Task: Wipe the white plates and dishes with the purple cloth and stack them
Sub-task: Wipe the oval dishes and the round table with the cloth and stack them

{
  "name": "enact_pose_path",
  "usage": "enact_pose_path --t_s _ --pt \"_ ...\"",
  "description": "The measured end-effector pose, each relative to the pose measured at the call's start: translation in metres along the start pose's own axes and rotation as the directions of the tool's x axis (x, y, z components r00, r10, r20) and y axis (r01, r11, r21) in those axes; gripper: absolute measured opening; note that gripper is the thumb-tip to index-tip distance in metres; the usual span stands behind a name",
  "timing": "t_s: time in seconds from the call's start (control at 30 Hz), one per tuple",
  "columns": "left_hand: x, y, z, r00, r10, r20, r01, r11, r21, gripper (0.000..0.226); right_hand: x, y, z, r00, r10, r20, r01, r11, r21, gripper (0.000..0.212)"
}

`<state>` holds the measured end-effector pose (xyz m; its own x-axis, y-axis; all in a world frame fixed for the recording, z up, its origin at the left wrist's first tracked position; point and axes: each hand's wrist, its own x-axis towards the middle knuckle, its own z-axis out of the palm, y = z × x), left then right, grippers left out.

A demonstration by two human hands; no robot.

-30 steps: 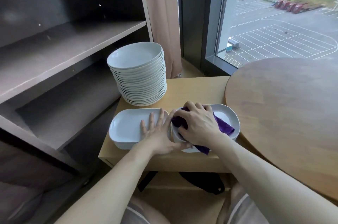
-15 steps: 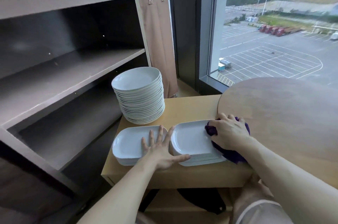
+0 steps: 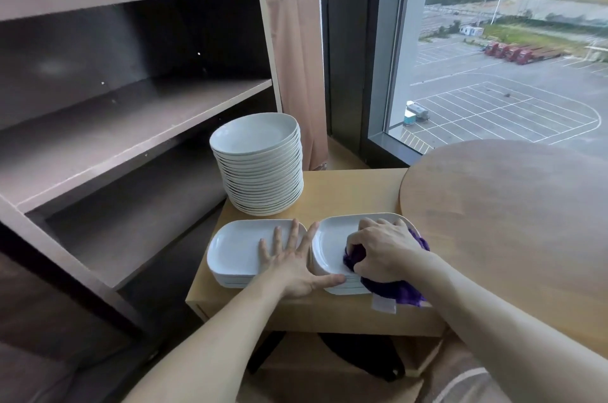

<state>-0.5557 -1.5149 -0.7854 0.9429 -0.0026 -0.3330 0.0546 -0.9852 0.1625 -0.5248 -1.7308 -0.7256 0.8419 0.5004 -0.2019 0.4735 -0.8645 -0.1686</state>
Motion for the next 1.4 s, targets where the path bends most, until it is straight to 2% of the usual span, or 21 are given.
enact_pose_path --t_s 0.23,0.4,0.5,0.7,0.9,1.03,1.3,1.4 --pt "0.003 -0.002 0.001 1.000 0.022 0.013 -0.022 1.000 0.010 0.120 0.029 -0.034 0.008 0.990 -0.102 -0.094 0.107 0.993 0.050 0.032" --pt "0.004 -0.005 0.004 1.000 0.021 -0.010 -0.021 0.999 0.026 0.110 0.036 -0.028 0.023 0.948 -0.128 -0.291 0.155 0.985 0.074 0.038" --pt "0.004 -0.005 0.005 1.000 0.017 -0.005 -0.017 0.999 0.040 0.113 0.040 -0.024 0.031 0.923 -0.110 -0.369 0.133 0.991 0.036 0.039" --pt "-0.002 -0.002 0.005 1.000 -0.001 -0.013 0.001 1.000 0.001 0.126 0.041 0.000 0.028 0.913 -0.067 -0.402 0.034 0.995 -0.089 0.047" --pt "-0.003 -0.001 0.005 1.000 -0.009 -0.014 0.009 1.000 0.000 0.123 0.023 0.028 0.017 0.946 0.068 -0.317 -0.147 0.962 -0.231 0.035" --pt "-0.003 0.000 0.005 1.000 -0.015 -0.016 0.014 1.000 -0.013 0.122 0.001 0.049 0.010 0.948 0.175 -0.267 -0.228 0.957 -0.181 0.026" --pt "-0.003 0.000 0.006 1.000 -0.012 -0.023 0.011 1.000 -0.007 0.127 -0.024 0.036 0.013 0.982 0.065 -0.176 -0.080 0.994 -0.077 0.024" --pt "-0.002 0.000 0.005 1.000 -0.009 -0.021 0.009 1.000 0.006 0.128 -0.021 0.029 0.009 0.992 0.014 -0.125 -0.023 0.997 -0.068 0.030"
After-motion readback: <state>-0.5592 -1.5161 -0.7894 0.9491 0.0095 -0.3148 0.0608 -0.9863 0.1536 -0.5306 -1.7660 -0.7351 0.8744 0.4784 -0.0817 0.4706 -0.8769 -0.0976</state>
